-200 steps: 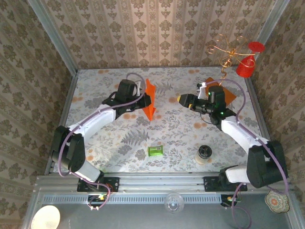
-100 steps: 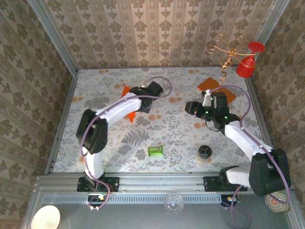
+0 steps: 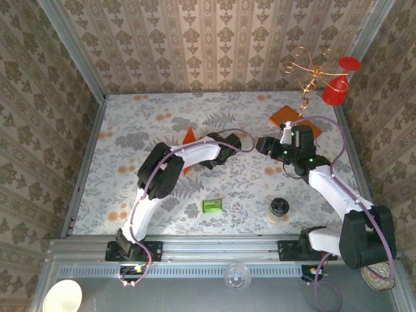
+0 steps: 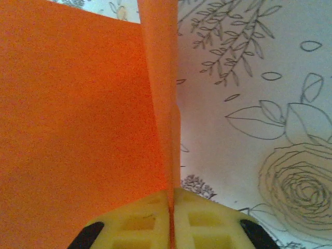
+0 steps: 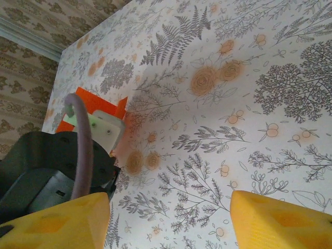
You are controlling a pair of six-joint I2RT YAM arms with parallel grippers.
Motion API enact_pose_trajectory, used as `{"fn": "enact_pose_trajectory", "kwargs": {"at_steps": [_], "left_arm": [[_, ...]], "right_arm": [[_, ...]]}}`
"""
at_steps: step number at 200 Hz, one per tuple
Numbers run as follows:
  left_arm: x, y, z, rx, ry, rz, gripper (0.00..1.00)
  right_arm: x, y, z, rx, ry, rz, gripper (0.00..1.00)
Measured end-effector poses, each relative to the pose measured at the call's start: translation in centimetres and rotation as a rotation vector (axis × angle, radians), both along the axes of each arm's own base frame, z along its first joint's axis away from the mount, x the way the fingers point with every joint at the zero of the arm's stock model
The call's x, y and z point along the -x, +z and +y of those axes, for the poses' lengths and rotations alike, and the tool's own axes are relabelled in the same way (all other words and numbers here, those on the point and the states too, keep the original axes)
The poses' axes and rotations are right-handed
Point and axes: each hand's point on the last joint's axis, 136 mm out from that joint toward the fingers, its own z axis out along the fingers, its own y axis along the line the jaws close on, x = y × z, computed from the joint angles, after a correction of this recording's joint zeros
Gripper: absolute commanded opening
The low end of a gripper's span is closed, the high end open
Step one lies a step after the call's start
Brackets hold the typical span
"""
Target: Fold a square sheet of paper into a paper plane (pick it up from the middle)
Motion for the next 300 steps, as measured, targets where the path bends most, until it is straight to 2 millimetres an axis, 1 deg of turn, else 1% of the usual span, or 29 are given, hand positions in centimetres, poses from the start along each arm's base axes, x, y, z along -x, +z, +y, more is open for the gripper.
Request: {"fn": "enact_pose_trajectory", "kwargs": {"at_steps": [31, 51, 93, 118, 133, 146, 165, 181, 195, 211, 219, 230, 241, 257, 272, 285, 300], "left_arm": [[0.1, -1.2, -0.4, 0.027, 0.009, 0.021, 0.17], [0.2, -2.3, -0.8, 0.034, 0.010, 0.041, 0.18], [0.4, -2.2, -1.1, 0.029, 0.004, 0.036, 0.22], [0.4, -2.1, -1.2, 0.034, 0.008, 0.036, 0.29], [0.7, -1.9, -1.5, 0.073, 0.020, 0.049, 0.33], [1.2, -1.8, -2.6, 0.156, 0.030, 0.076, 0.36], [2.6, -1.3, -5.5, 0.355, 0.031, 0.133, 0.40], [4.0, -0.1, -8.0, 0.526, 0.017, 0.182, 0.42], [5.0, 1.1, -9.8, 0.648, 0.000, 0.214, 0.44], [5.7, 2.4, -11.0, 0.762, -0.017, 0.237, 0.45], [6.0, 3.0, -11.2, 0.808, -0.019, 0.247, 0.46], [6.1, 3.6, -10.9, 0.863, -0.012, 0.253, 0.47], [6.0, 3.9, -10.0, 0.909, 0.009, 0.255, 0.48], [5.1, 3.8, -7.4, 0.960, 0.073, 0.245, 0.49], [4.2, 3.1, -4.9, 0.991, 0.143, 0.237, 0.49], [3.7, 2.1, -2.7, 1.005, 0.208, 0.234, 0.49], [3.4, 1.1, -1.1, 1.009, 0.256, 0.241, 0.49]], "right_arm": [[0.2, -0.3, -0.9, 0.005, -0.027, 0.012, 0.65], [0.2, -0.4, -1.3, 0.003, -0.041, 0.018, 0.64], [0.1, -0.4, -1.5, -0.002, -0.049, 0.021, 0.65], [0.1, -0.6, -1.5, -0.008, -0.054, 0.031, 0.65], [0.1, -0.7, -1.5, -0.013, -0.057, 0.036, 0.65], [0.0, -0.8, -1.5, -0.015, -0.059, 0.041, 0.65], [0.0, -1.1, -1.5, -0.014, -0.060, 0.049, 0.65], [0.0, -1.2, -1.5, -0.014, -0.061, 0.053, 0.65], [-0.1, -1.3, -1.6, -0.014, -0.064, 0.055, 0.65], [-0.1, -1.4, -1.7, -0.013, -0.064, 0.060, 0.65], [-0.1, -1.5, -1.7, -0.013, -0.064, 0.062, 0.66], [-0.1, -1.7, -1.6, -0.014, -0.062, 0.068, 0.66], [-0.2, -2.0, -1.5, -0.016, -0.058, 0.075, 0.66], [-0.2, -2.4, -1.3, -0.028, -0.046, 0.088, 0.66], [-0.3, -3.0, -1.0, -0.041, -0.038, 0.099, 0.66], [-0.3, -3.5, -0.8, -0.057, -0.035, 0.112, 0.66], [-0.4, -4.0, -0.6, -0.071, -0.033, 0.125, 0.66]]}}
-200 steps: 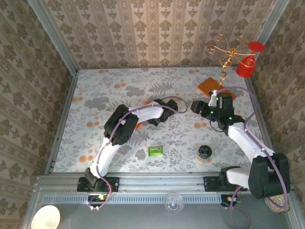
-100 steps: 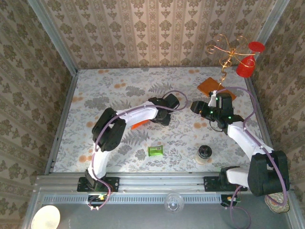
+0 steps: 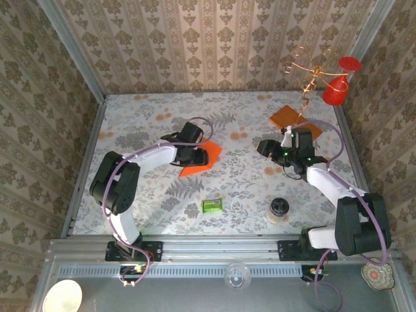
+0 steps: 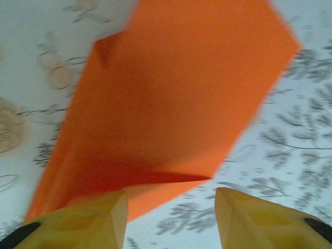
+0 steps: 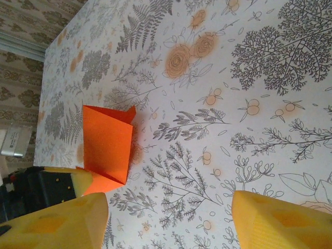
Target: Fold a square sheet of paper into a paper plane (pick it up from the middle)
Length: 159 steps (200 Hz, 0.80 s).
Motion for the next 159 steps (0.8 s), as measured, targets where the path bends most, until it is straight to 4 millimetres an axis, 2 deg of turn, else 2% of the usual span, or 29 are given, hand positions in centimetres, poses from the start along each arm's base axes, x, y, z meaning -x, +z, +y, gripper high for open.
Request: {"fn": "enact_pose_trajectory", "kwargs": {"at_steps": [26, 64, 104, 129, 159], "left_arm": [[-0.5, -0.4, 1.2, 0.008, 0.030, 0.017, 0.49], [-1.6, -0.8, 1.3, 0.013, 0.045, 0.019, 0.49], [-2.1, -2.5, 1.5, 0.003, 0.055, 0.051, 0.47], [-2.0, -2.7, 1.1, 0.019, 0.046, 0.057, 0.46], [-1.5, -2.7, -0.7, 0.050, 0.025, 0.067, 0.43]], "right_arm": [[-0.1, -0.4, 0.3, -0.020, -0.001, 0.012, 0.66], [-0.3, 0.0, 0.6, -0.036, 0.000, -0.002, 0.66], [-0.2, -0.1, 0.9, -0.040, 0.006, 0.007, 0.65], [0.0, -0.8, 1.5, -0.040, 0.021, 0.028, 0.64], [0.5, -3.1, 3.7, -0.044, 0.061, 0.111, 0.59]]}}
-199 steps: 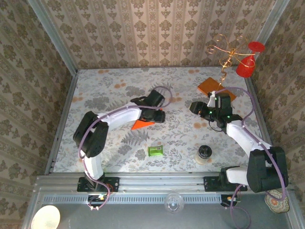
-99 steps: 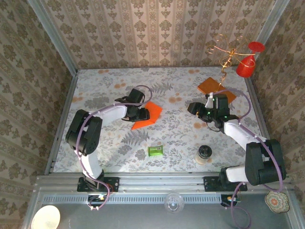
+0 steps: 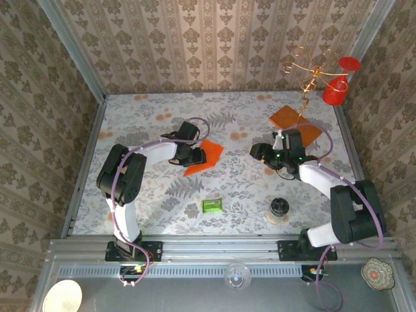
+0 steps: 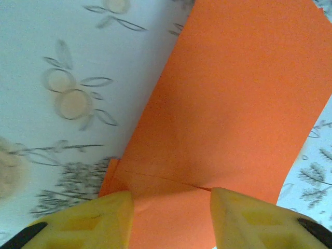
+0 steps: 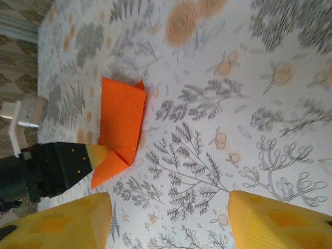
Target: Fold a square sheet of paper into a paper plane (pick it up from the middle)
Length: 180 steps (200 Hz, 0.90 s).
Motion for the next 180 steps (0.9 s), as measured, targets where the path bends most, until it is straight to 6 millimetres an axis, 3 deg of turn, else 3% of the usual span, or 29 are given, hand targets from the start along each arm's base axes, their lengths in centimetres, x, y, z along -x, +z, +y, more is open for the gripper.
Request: {"fn": "enact_pose_trajectory", "kwargs": {"at_steps": [34, 67, 138, 180], "left_arm": [[1.6, 0.1, -4.0, 0.062, -0.023, 0.025, 0.34], [3.1, 0.1, -6.7, 0.126, -0.010, 0.065, 0.28], [3.0, -0.2, -7.1, 0.162, 0.055, 0.099, 0.22], [3.0, -0.2, -7.2, 0.167, 0.064, 0.103, 0.21]], "right_arm": [[1.1, -2.6, 3.0, 0.007, 0.017, 0.107, 0.48], [2.1, -4.4, 3.7, -0.015, -0.057, 0.169, 0.45], [1.9, -6.8, 5.1, -0.055, -0.091, 0.259, 0.38], [1.5, -7.0, 6.1, -0.073, -0.063, 0.270, 0.32]]}}
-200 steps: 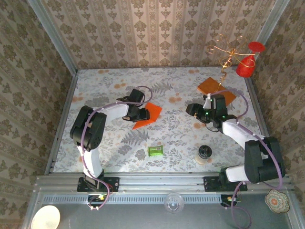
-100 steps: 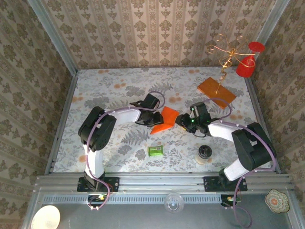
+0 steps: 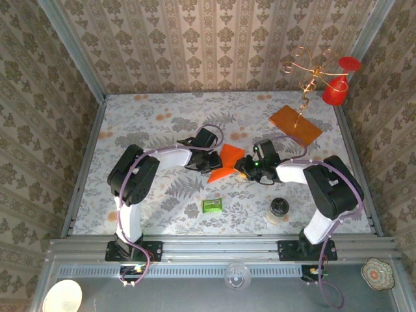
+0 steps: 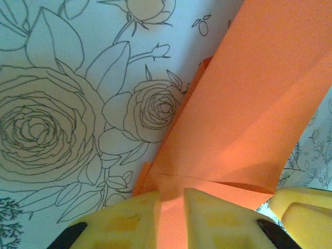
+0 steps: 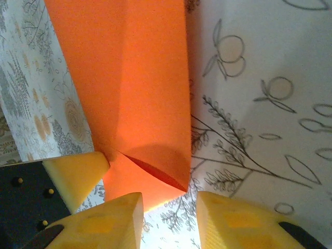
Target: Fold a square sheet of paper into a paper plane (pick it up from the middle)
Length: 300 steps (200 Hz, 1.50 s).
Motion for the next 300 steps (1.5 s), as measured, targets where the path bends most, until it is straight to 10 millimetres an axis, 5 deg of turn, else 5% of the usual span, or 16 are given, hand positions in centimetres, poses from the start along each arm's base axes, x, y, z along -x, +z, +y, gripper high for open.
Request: {"fn": "enact_pose_trajectory", "kwargs": {"at_steps": [168, 226, 300], "left_arm": [[-0.1, -0.1, 0.0, 0.014, -0.001, 0.006, 0.21], [-0.1, 0.0, 0.0, 0.014, -0.011, -0.002, 0.23], [-0.4, 4.4, 0.7, -0.010, -0.176, -0.272, 0.40]], "right_arm": [[-1.8, 0.9, 1.5, -0.092, -0.004, -0.063, 0.24], [-1.6, 0.2, 1.5, -0.090, -0.014, -0.034, 0.07], [-1.3, 0.9, 1.2, -0.088, -0.017, -0.029, 0.05]]}}
